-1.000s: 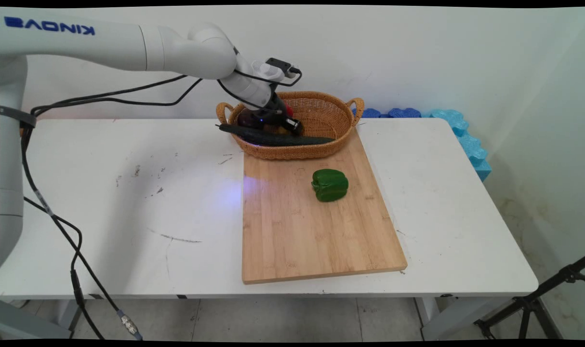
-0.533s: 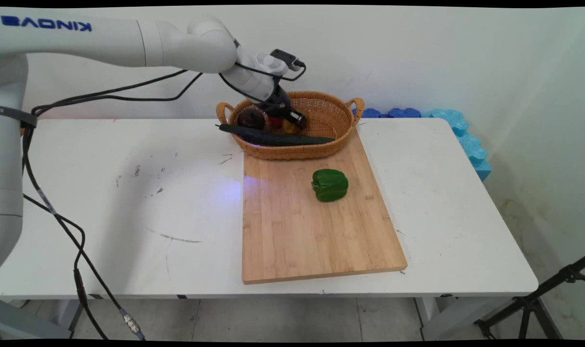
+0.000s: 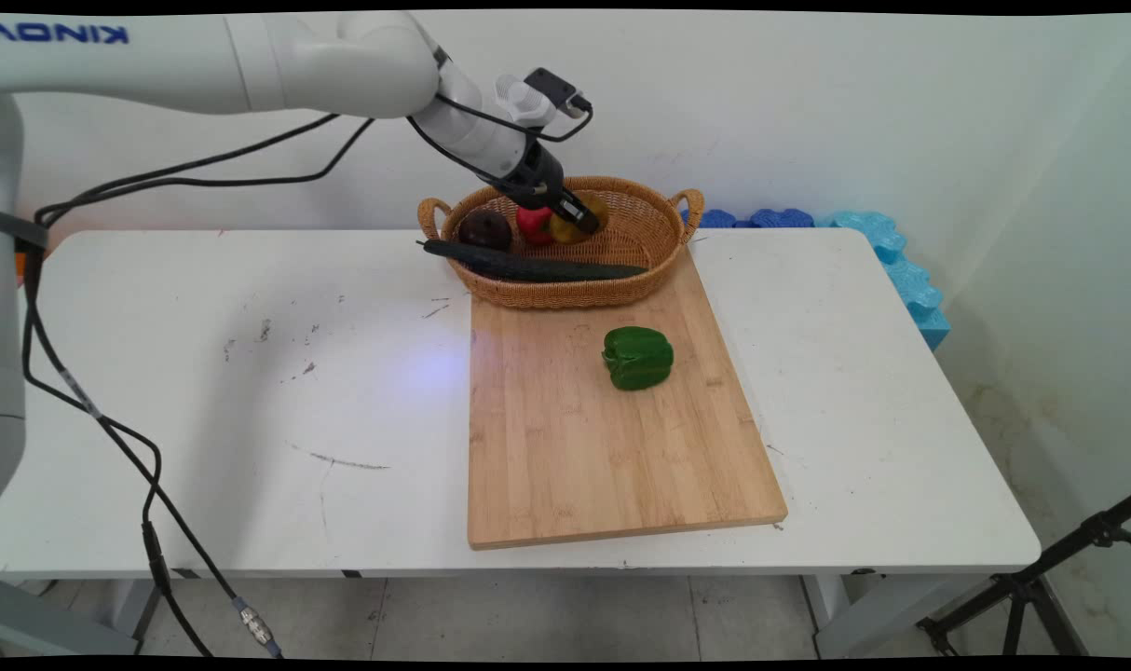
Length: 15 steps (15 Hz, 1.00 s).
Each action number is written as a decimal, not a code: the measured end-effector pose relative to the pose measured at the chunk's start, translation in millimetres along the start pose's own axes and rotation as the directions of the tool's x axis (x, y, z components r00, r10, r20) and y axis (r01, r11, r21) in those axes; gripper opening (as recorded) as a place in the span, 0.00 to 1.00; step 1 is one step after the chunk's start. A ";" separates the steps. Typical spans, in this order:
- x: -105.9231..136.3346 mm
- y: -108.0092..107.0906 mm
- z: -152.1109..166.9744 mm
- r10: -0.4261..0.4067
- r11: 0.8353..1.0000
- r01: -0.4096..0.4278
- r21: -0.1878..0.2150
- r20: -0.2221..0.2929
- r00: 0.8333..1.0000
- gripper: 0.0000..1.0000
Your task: Place the picked object on the cutting board
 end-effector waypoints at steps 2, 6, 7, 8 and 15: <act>-0.3 4.7 -15.6 0.036 0.999 -0.037 -0.017 -0.008 0.999 0.00; -9.5 17.9 -49.9 0.107 0.992 -0.107 -0.063 -0.012 0.994 0.00; -13.5 21.0 -57.1 0.122 0.990 -0.123 -0.075 -0.010 0.992 0.00; -18.5 24.5 -65.1 0.140 0.986 -0.140 -0.089 -0.007 0.990 0.00; -63.5 46.2 -101.0 0.233 0.957 -0.224 -0.183 0.029 0.972 0.00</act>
